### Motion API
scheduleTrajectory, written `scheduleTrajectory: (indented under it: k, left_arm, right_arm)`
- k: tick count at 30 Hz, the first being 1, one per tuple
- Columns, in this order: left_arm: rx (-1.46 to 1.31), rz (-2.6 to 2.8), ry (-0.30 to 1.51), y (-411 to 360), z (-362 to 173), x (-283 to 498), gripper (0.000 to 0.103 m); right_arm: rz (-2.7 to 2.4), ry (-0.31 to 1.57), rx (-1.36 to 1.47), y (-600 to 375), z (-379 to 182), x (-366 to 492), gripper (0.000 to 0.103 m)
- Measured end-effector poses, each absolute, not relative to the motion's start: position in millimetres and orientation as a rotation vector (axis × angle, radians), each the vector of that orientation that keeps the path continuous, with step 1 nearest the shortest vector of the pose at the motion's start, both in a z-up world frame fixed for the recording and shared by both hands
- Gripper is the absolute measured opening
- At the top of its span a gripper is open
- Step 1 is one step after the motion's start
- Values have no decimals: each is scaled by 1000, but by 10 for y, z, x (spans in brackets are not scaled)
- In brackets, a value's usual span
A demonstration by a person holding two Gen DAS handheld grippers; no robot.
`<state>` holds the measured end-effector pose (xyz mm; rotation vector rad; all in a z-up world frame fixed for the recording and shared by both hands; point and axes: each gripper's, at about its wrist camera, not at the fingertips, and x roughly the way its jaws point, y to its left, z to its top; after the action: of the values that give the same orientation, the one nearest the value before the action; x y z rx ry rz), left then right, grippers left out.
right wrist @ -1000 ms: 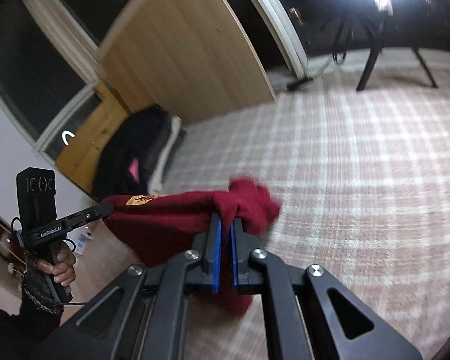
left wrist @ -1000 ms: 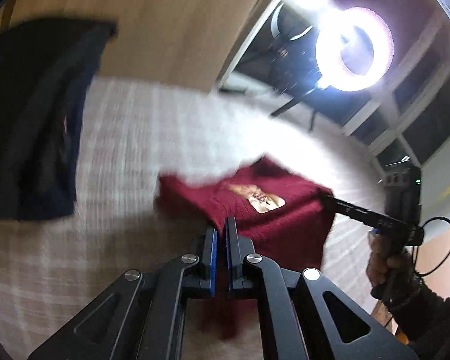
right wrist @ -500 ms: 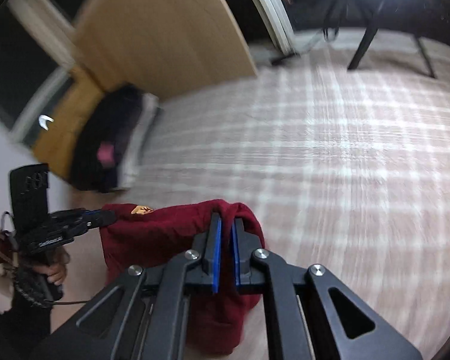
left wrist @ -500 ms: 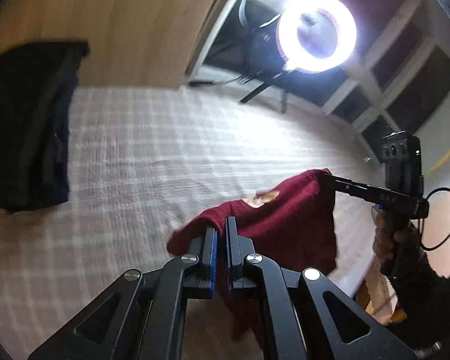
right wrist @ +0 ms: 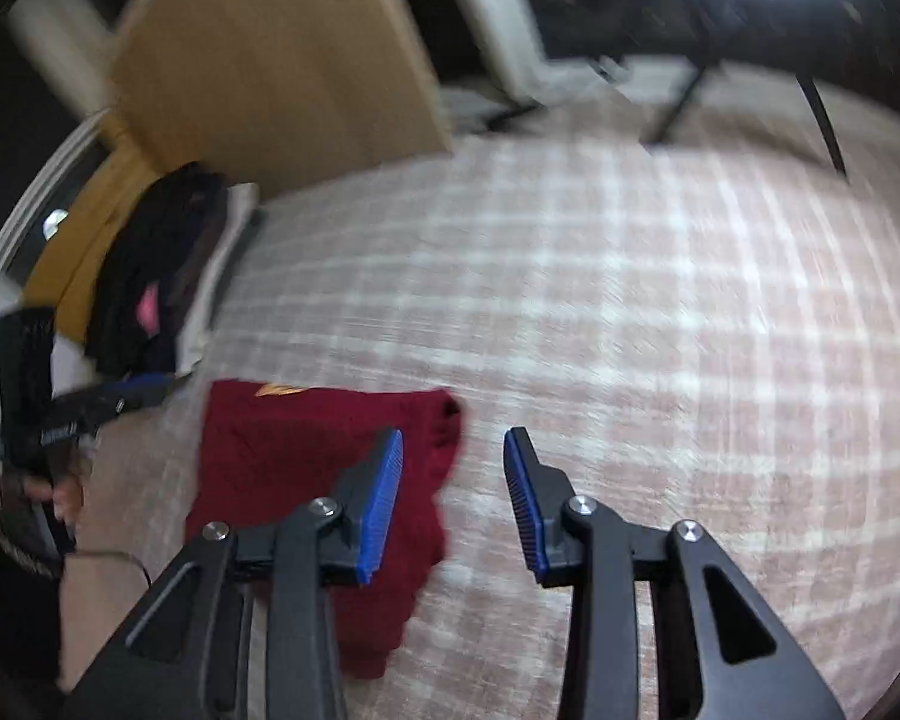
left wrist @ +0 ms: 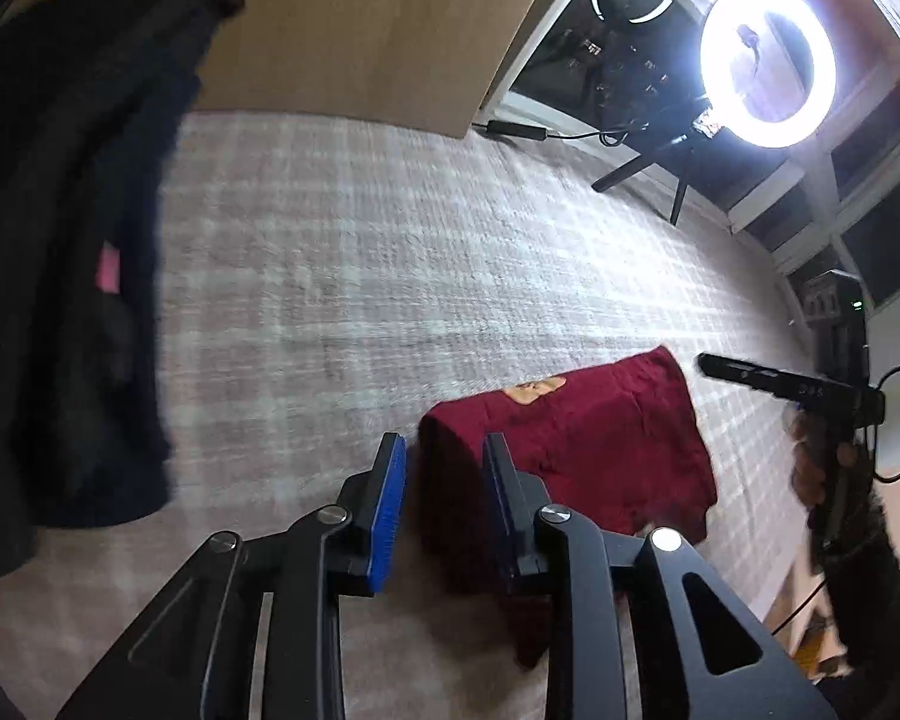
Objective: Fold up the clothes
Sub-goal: 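Grasp the folded sweater with the left gripper while the right gripper grasps beside it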
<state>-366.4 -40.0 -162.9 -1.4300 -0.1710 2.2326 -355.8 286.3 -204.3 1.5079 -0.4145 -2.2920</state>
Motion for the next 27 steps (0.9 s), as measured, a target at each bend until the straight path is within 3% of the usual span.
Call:
scheduleTrajectory:
  k: [5,9,10,11,14,15,16,18,19,27]
  left_arm:
    - [-1329,2102,-139,-110,-1562,-3511,25]
    - [-1438,2085,-12,177,-2021,-3689,25]
    - [-1476,2107,0,173,-2134,-3764,24]
    - [-1482,2123,-16,139,-2186,-3821,14]
    - [-1478,2194,-72,-32,-2062,-3863,19]
    - [-1456,2219,-78,-82,-2004,-3837,25]
    - [-1442,2230,-93,-116,-1966,-3799,28]
    - [-1415,2248,-127,-181,-1892,-3721,48]
    - [-1410,2246,-120,-194,-1905,-3699,52]
    - [-1484,2199,-3,127,-2145,-3673,54]
  right_arm:
    - [-2293,-297,1465,2667,-2051,-3451,35]
    - [-2271,-206,1546,2590,-2239,-3426,35]
    - [-2263,-214,1554,2631,-2237,-3399,35]
    - [-2256,-222,1559,2672,-2232,-3372,35]
    - [-2349,-259,1449,2860,-2030,-3288,40]
    - [-2383,-254,1422,2901,-2001,-3288,46]
    - [-2399,-255,1406,2931,-2008,-3310,58]
    - [-2401,-246,1398,2956,-2064,-3366,59]
    - [-2388,-237,1406,2950,-2112,-3400,59]
    - [-2351,-175,1402,2803,-2396,-3313,59]
